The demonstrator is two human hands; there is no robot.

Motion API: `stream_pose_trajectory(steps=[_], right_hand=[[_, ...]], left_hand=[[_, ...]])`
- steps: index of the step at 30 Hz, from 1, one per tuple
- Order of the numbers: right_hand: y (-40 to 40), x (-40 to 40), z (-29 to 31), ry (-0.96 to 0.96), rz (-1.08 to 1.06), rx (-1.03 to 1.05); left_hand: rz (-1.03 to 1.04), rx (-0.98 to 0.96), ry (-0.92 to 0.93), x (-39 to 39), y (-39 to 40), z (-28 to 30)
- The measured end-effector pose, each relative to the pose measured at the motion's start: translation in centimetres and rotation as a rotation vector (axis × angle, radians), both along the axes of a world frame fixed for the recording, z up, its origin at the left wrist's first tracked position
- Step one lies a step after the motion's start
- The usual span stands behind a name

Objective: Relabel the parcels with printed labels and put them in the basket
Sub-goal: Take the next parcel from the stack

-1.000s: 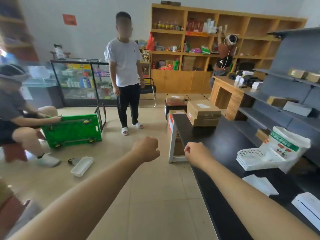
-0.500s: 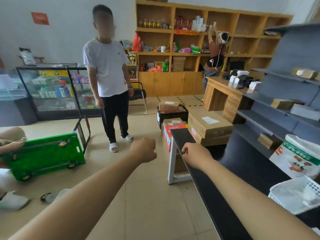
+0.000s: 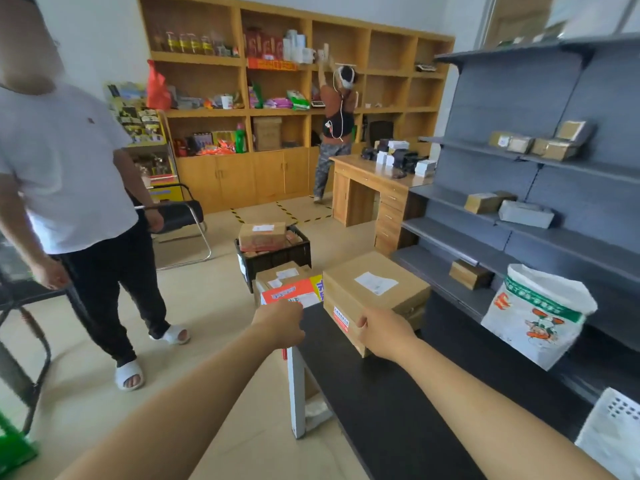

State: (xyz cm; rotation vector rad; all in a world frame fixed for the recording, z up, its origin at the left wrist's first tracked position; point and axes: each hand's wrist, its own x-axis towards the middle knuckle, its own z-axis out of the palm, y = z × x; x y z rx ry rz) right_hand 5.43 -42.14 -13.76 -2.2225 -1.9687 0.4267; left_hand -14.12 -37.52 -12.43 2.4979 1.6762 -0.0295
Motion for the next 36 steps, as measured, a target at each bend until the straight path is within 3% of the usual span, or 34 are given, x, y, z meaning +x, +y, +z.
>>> stream_pose_trajectory(steps=[8, 14, 19, 25, 30, 36], right_hand=[[8.3, 5.2, -2.2, -0.031, -0.178, -0.004], [13.8, 8.9, -5.3, 0.059, -0.517, -0.002], [16.2, 9.1, -7.6, 0.144, -0.800, -0.006], [17.9, 8.0, -10.2, 0.272, -0.975, -0.081], [19.0, 7.1, -11.3, 0.538, -1.011, -0.195], [20.2, 5.6, -13.2, 0.520, -1.004, -0.260]], left_hand=[[-0.238, -0.060, 0.068, 8.6, 14.6, -1.2], [-0.564, -0.050, 0.110, 17.7, 24.1, -3.5], [-0.743, -0.097, 0.210, 20.8, 29.7, -6.0], [-0.773, -0.130, 0.331, 20.8, 33.6, -8.8], [-0.714, -0.272, 0.361, 19.5, 35.1, -10.4], [-0.633, -0.304, 0.446, 17.8, 35.7, -12.2]])
